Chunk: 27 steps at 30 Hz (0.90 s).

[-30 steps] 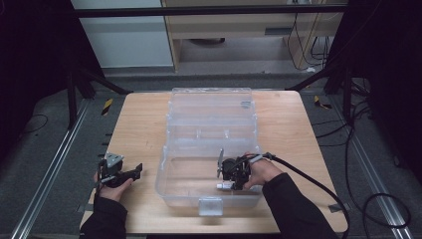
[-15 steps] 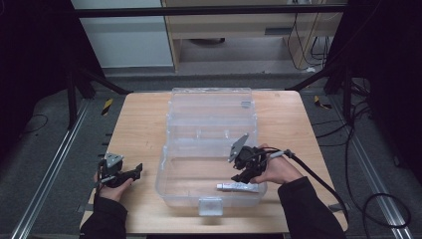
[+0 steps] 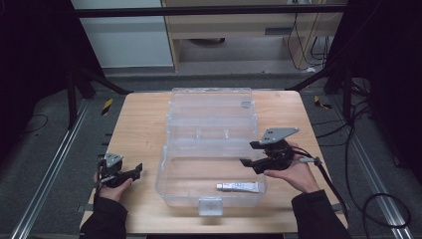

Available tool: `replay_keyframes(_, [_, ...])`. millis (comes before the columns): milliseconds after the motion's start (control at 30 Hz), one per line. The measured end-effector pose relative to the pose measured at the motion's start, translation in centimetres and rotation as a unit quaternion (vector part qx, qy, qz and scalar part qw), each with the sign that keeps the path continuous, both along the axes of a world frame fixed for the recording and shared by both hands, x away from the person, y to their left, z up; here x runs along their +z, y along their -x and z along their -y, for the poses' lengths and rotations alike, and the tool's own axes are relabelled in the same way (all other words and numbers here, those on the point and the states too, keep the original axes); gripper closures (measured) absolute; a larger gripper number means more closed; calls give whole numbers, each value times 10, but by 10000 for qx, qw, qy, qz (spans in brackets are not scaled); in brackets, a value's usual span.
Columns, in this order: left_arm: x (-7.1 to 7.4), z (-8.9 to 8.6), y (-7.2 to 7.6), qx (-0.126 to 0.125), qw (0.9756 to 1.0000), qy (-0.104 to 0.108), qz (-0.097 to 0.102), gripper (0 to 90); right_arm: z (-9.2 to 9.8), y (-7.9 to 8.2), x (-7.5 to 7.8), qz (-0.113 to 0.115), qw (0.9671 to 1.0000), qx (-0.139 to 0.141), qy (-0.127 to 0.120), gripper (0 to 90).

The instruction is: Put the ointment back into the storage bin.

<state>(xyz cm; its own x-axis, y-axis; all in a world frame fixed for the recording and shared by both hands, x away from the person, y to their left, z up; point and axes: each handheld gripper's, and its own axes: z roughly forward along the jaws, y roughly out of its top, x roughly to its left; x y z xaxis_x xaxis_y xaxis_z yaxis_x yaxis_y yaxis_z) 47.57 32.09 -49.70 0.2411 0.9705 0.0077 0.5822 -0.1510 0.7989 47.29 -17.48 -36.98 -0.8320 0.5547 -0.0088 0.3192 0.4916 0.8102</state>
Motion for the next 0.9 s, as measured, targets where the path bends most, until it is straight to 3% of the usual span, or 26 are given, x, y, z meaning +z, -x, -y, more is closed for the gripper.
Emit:
replay_keyframes(67, [0, 0, 0, -3, 10000, -1, 5, 167, 3, 1, 0, 4, 10000, -44, -84, 312])
replay_keyframes(100, [0, 0, 0, 1, 10000, -4, 6, 167, 13, 5, 1, 87, 9994, -154, -285, 291])
replay_keyframes(233, [0, 0, 0, -2, 10000, -2, 0, 167, 26, 10, 1, 212, 9983, -352, -423, 267])
replay_keyframes(467, [0, 0, 0, 16, 10000, 15, 4, 168, 52, 20, -3, 494, 9921, -858, -764, 221])
replay_keyframes(633, [0, 0, 0, 14, 10000, 19, 7, 168, 64, 21, -14, 508, 9899, -1119, -704, 211])
replay_keyframes(800, [0, -1, 0, 10, 10000, 25, 29, 170, 81, 18, -26, 512, 9833, -1575, -751, 189])
replay_keyframes(867, [1, -1, 0, 4, 10000, 22, 42, 170, 87, 16, -32, 487, 9790, -1835, -742, 186])
replay_keyframes(900, [1, -1, 0, -1, 10000, 27, 45, 170, 93, 12, -42, 443, 9746, -2090, -668, 185])
